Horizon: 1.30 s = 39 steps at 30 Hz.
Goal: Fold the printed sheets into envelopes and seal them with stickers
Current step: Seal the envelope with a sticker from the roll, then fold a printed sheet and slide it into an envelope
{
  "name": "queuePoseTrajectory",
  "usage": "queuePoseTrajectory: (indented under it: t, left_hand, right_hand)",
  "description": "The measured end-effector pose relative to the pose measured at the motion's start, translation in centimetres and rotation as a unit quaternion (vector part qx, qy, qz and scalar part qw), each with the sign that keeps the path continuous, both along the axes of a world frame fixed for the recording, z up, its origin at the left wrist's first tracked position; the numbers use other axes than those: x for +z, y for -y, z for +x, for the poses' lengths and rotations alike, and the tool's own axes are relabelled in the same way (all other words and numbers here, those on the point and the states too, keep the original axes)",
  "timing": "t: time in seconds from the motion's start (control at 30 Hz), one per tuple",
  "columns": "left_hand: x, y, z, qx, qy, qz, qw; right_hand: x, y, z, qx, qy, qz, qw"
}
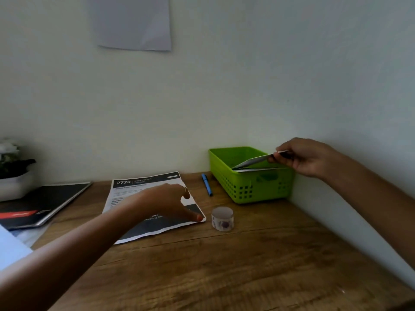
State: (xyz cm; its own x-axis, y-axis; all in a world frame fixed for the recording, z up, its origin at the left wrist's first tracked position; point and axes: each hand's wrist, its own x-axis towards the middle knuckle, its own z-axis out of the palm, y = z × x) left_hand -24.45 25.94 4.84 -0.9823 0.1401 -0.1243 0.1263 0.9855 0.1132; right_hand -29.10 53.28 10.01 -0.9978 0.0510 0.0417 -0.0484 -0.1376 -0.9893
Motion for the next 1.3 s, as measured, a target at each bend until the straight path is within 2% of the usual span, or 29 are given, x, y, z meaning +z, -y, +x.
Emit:
queuePoseTrajectory:
  t: [0.37, 0.5, 0.6, 0.77, 0.93, 1.07, 1.2, 1.3]
  left_hand:
    - [-1.2, 2.4, 0.5, 0.009, 0.047, -0.047, 0.998]
    - [-1.2, 2.2, 1.1, 0.016, 0.045, -0.066, 0.997]
    - [-1.0, 2.0, 1.8, 0.014, 0.036, -0.072, 0.997]
    - [-1.7, 3.1, 2.8, 0.027, 0.052, -0.063, 0.996]
    - [-2.2, 3.3, 5.1, 0.032, 0.058, -0.064, 0.996]
    - [-2.2, 3.4, 8.4, 0.016, 0.047, -0.055, 0.997]
    - [-2.3, 2.9, 11.6, -0.012, 0.019, -0.07, 0.997]
    - [-1.9, 3.6, 11.8, -0.005, 0.014, -0.017, 1.0]
  right_hand:
    - [-0.8, -0.4, -0.6, -0.026, 0.004, 0.063, 0.998]
    - [-0.2, -0.1, 0.5, -0.1, -0.03, 0.21, 0.972]
    - [0.4, 1.1, 1.4, -0.126, -0.1, 0.286, 0.945]
    - [0.6, 5.2, 3.3, -0.082, -0.189, 0.307, 0.929]
    - [-0.6, 10.8, 5.0, 0.018, -0.209, 0.331, 0.92]
    - [-2.5, 15.3, 5.6, 0.101, -0.214, 0.312, 0.92]
    - [-5.4, 19.4, 4.5, 0.116, -0.221, 0.322, 0.913]
    - [-7.3, 21.6, 3.3, 0.111, -0.229, 0.352, 0.901]
